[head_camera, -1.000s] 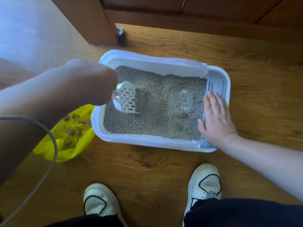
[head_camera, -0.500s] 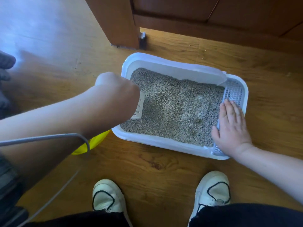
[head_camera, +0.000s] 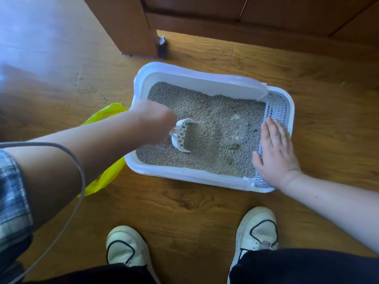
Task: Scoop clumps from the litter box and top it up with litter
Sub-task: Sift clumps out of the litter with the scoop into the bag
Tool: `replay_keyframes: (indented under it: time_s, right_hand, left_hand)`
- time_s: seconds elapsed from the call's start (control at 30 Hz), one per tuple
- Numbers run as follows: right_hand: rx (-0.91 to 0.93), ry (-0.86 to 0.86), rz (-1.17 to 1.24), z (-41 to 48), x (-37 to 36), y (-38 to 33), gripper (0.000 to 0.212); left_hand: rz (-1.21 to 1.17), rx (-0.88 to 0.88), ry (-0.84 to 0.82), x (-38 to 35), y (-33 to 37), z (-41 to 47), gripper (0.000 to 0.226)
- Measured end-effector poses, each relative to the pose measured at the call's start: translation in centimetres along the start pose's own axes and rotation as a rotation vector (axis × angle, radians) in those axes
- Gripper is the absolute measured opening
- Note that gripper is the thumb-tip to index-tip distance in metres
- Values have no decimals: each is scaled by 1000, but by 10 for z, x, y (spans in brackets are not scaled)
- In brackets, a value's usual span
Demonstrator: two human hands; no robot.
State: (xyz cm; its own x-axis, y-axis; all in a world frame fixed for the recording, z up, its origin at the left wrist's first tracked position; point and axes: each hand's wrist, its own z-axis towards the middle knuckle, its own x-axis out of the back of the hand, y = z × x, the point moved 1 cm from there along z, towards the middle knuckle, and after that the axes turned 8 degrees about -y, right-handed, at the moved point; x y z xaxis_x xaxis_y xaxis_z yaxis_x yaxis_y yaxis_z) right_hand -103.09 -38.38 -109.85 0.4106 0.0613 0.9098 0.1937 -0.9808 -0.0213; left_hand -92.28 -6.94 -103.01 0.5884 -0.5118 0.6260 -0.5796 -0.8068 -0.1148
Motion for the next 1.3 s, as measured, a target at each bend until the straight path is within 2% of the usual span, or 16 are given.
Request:
replay_keyframes:
  time_s: [0.07, 0.17, 0.27, 0.5, 0.77, 0.9, 1.03, 1.2, 1.3]
  right_hand:
    - [-1, -2, -6, 0, -1, 0, 80]
    - [-1, 2, -8, 0, -2, 2, 80]
    - [3, 6, -2, 0, -3, 2, 80]
    - [31, 40, 39, -1, -3, 5, 74]
    - [93, 107, 182, -4, -3, 10, 62]
    - [103, 127, 241, -3, -5, 13, 62]
    - [101, 110, 257, -3, -6, 15, 66]
    - [98, 113, 237, -2, -6, 15, 63]
    - [97, 111, 229, -2, -7, 14, 63]
  left_hand:
    - [2, -31, -9, 3, 13, 5, 11]
    - [-22, -88, 78, 4, 30, 16, 11]
    - [-42, -147, 75, 5, 47, 27, 27]
    - [-93, -165, 105, 5, 83, 43, 14]
    - [-234, -229, 154, 7, 108, 58, 22]
    - [-263, -252, 126, 11, 116, 67, 26]
    - [-308, -286, 133, 10, 121, 71, 19]
    - [-470, -289, 111, 2, 119, 74, 20]
    - [-587, -270, 94, -10, 117, 76, 7]
